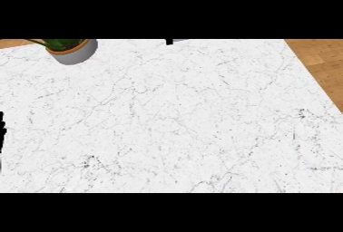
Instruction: Pick the sweet potato from the plate and place it in the cardboard box
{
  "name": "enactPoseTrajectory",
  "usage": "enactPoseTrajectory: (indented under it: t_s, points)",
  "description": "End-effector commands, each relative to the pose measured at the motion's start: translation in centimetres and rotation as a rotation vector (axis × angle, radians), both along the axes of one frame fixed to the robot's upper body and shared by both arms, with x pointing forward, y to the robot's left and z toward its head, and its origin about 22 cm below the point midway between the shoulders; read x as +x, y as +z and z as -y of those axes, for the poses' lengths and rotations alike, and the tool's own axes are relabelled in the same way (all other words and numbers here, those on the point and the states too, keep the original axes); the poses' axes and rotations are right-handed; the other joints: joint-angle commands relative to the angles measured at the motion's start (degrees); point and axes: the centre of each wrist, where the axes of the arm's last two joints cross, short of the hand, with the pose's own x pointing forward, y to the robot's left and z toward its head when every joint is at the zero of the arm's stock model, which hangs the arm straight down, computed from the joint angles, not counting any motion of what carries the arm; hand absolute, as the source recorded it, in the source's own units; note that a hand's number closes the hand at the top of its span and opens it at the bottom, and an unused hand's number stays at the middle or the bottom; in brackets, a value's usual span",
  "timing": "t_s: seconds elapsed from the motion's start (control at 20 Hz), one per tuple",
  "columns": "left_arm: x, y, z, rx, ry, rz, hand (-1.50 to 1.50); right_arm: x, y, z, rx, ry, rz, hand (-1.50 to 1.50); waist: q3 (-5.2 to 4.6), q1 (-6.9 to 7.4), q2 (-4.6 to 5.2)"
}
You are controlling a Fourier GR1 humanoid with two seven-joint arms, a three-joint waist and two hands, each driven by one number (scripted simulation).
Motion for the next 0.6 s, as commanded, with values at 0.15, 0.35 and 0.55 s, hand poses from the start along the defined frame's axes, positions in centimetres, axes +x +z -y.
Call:
enactPoseTrajectory:
  t_s: [0.15, 0.35, 0.55]
  points:
    - [-0.1, -0.1, 0.3, -0.006, -0.046, -0.006, 0.00, -1.4, -2.4, -0.2, -0.138, -0.158, 0.076, 1.50, 0.33, 2.80, -0.98]
    - [-0.2, -0.5, 0.7, -0.009, -0.065, -0.019, 0.00, -1.0, -3.1, 0.2, -0.165, -0.238, 0.119, 1.50, 0.39, 3.59, -1.40]
    - [0.1, -0.7, 1.3, -0.012, -0.092, -0.021, 0.00, -0.1, -3.7, 0.2, -0.174, -0.267, 0.148, 1.50, 0.45, 4.33, -1.35]
